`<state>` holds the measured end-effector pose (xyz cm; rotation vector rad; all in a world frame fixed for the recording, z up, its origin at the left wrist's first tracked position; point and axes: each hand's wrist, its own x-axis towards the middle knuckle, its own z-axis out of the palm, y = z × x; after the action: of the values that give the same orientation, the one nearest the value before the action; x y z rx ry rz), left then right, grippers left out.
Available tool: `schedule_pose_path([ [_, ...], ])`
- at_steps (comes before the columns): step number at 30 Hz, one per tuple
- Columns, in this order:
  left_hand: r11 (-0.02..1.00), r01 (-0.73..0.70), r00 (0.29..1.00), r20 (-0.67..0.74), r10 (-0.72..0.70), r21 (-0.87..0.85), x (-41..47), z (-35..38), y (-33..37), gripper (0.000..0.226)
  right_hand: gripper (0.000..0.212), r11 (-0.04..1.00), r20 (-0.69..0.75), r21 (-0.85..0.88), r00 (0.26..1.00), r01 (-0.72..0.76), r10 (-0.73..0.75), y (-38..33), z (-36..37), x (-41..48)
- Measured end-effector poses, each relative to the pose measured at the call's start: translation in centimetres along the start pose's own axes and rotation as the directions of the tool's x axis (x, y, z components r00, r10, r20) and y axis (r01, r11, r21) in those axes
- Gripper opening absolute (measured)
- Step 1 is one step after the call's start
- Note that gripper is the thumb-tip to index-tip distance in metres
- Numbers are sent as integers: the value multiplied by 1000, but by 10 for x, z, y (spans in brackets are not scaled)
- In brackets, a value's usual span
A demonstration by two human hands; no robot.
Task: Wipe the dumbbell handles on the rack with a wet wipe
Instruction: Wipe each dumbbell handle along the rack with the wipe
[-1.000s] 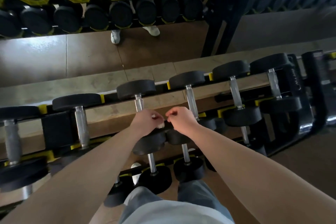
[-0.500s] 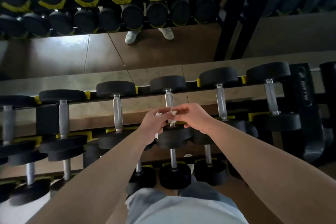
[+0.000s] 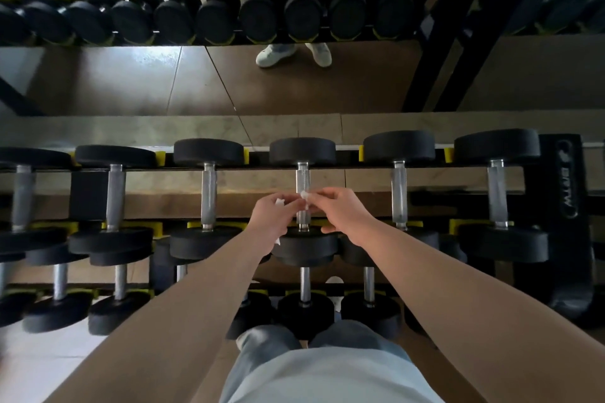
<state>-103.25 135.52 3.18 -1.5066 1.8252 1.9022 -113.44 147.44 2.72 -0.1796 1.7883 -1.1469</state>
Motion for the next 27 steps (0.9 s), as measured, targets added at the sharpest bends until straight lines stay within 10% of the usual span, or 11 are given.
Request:
schedule_pose_path([
  [5, 999, -10, 1000, -1, 10, 49, 11, 0, -3, 15, 19, 999, -71, -35, 997, -21, 18, -2, 1, 14],
  [10, 997, 73, 997, -7, -73, 6, 26, -7, -9, 26, 27, 905, -242, -386, 928, 178, -285, -8, 6, 32],
  [16, 992, 124, 992, -16, -124, 38, 36, -8, -8, 28, 24, 602, -1, -733, 885, 316, -466, -8, 11, 41],
  [21, 980, 191, 981, 10, -191, 52, 39, -11, -13, 31, 18, 402, 323, -832, 923, 382, -208, 8, 12, 32],
  [27, 962, 264, 963, 39, -267, 69, 46, -15, -12, 23, 17, 507, 91, -789, 882, 347, -462, 1, 14, 47],
])
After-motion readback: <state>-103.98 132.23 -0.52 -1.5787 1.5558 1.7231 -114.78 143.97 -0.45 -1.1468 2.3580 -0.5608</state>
